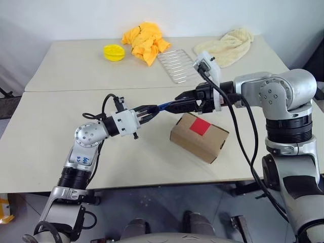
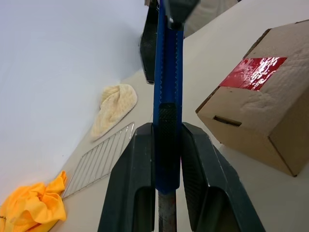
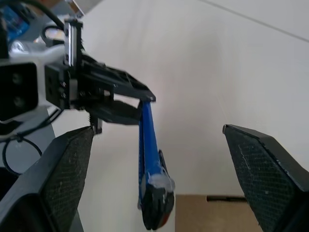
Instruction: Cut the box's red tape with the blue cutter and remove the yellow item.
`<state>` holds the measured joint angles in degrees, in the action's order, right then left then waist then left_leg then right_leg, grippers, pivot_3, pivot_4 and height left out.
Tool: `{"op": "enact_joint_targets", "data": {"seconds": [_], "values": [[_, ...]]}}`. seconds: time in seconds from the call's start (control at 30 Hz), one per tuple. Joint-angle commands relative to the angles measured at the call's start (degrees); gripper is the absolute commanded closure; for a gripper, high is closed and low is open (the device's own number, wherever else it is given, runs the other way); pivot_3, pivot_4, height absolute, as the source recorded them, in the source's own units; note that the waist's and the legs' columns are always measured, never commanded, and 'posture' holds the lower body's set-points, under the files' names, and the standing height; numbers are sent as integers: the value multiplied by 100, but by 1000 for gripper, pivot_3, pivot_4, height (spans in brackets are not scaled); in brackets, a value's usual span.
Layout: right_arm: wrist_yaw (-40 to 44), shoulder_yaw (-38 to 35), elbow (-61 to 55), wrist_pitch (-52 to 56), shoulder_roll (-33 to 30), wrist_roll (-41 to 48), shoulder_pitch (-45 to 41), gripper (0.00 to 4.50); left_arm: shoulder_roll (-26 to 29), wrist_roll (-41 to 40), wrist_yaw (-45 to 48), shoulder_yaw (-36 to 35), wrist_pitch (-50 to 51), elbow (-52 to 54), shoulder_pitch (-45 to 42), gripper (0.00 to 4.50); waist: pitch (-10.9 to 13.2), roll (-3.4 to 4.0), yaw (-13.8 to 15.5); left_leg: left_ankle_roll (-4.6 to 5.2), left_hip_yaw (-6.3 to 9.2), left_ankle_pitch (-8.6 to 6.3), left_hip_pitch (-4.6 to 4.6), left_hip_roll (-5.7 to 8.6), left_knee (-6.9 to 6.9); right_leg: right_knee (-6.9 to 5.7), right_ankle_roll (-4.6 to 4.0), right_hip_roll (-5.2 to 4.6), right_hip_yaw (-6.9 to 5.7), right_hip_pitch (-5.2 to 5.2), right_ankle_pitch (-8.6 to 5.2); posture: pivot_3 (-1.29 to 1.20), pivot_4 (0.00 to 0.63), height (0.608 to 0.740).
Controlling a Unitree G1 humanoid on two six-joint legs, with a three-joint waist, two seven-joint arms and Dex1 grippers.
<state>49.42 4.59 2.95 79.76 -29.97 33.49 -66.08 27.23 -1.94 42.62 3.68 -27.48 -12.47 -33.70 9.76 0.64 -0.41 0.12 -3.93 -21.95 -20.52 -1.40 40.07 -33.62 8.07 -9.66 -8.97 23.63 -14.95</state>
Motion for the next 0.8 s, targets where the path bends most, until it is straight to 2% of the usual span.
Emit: {"op": "enact_joint_targets", "data": {"seconds": [0.03,0.17,0.67,0.8], "values": [[48,-31,-171,-67,-79,136,-26,60,30,-12,-53,1,-104,195,25,3961,0,0,0,0,0,0,0,0,0,0,0,0,0,0,0,0,150,740],[-61,-176,-87,-27,-10,177,-89,60,50,-29,-52,0,-87,330,143,3961,0,0,-1,0,0,0,0,0,0,0,0,0,0,0,0,0,150,740],[-42,35,-389,-139,-194,237,217,60,27,-30,-134,-6,-27,323,133,3961,0,0,4,0,0,0,0,0,1,-1,0,0,0,0,0,0,150,740],[-73,5,-287,-219,-164,217,198,915,24,-42,-119,2,-24,321,130,3961,0,0,5,0,0,0,0,0,1,0,0,0,0,0,0,0,150,740]]}}
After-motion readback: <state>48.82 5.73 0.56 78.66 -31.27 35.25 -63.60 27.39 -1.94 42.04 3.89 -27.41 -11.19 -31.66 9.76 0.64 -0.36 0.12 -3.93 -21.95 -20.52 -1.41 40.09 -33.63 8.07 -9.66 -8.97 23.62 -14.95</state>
